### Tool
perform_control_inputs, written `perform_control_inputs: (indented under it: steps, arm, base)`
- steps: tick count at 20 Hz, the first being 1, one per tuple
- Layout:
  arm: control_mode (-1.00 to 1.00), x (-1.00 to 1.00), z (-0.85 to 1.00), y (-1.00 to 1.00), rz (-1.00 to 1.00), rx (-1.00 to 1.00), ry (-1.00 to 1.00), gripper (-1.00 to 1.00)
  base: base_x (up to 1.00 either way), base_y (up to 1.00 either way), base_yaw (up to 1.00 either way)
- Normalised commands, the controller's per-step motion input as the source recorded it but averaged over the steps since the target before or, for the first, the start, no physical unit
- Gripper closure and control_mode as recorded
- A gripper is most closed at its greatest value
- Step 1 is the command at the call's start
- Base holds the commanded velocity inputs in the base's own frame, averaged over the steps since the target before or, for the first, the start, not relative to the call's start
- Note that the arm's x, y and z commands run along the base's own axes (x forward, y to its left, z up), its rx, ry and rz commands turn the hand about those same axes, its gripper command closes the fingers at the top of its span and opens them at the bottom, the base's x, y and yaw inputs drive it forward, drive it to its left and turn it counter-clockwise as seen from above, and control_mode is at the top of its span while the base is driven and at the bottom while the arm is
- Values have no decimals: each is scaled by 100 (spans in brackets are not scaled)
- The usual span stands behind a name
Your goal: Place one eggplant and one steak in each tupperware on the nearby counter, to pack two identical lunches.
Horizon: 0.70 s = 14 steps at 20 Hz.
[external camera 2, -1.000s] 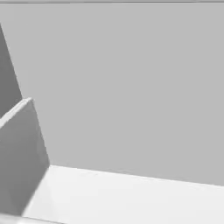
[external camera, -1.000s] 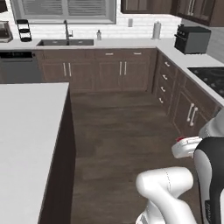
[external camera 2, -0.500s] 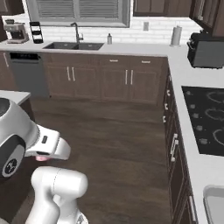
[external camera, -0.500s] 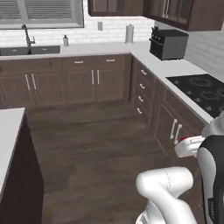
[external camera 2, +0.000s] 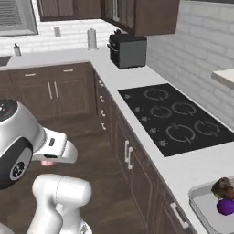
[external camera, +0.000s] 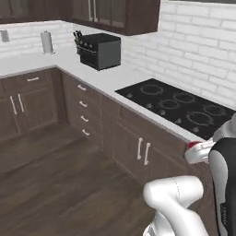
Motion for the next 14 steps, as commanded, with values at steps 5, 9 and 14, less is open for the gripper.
perform_control_inputs:
  steps: [5,9,14]
  arm:
    - [100,0,0,0,0,0,0,100]
    - [100,0,0,0,0,0,0,100]
    - [100,0,0,0,0,0,0,100]
  base:
    - [2,-6,-100]
    - [4,-9,-100]
    - [18,-23,-96]
